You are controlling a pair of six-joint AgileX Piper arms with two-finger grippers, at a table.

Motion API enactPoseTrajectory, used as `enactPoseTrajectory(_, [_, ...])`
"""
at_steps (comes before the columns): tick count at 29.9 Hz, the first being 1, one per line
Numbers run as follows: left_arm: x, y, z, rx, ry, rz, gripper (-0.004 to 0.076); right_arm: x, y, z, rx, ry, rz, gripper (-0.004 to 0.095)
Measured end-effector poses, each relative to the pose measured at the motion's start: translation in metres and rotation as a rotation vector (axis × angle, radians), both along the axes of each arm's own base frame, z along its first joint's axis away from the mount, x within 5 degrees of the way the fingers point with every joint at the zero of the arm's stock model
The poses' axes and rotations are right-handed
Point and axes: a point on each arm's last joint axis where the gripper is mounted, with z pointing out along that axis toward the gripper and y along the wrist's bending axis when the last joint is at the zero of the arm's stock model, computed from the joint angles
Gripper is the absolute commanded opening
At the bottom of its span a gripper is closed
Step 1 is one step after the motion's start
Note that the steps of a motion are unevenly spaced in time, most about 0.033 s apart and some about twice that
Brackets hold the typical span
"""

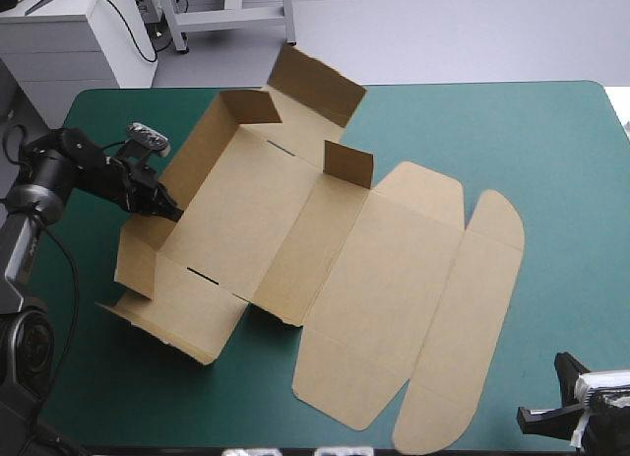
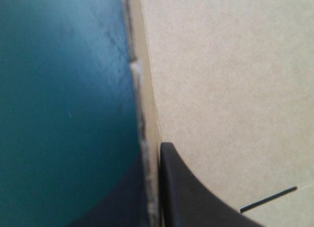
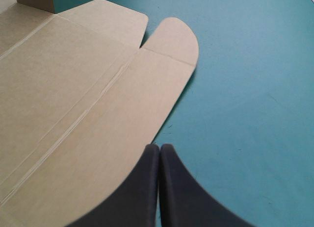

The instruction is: Fold the box

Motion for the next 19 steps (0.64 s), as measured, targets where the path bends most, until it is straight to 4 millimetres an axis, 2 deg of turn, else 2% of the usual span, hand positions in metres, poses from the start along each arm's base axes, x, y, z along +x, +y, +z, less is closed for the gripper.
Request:
enactPoseTrajectory(4, [0.011, -0.038, 0.019, 0.102, -0.176, -0.135, -0.0008, 0.0, 0.0, 0.0, 0.0, 0.0, 0.0, -0.002])
enactPoseTrajectory(9, [0.016, -0.087, 0.037, 0.237, -0.382, -0.312, -0.0008, 0.0, 0.0, 0.0, 0.0, 0.0, 0.0, -0.002])
enactPoseTrajectory(13, [0.012, -0.126, 0.048, 0.313, -0.539, -0.45, -0.0008, 0.0, 0.0, 0.0, 0.0, 0.0, 0.0, -0.002])
enactPoseTrajectory(19, [-0.006, -0.181, 0.055, 0.383, -0.716, -0.679, -0.0008, 0.0, 0.0, 0.0, 0.0, 0.0, 0.0, -0.002])
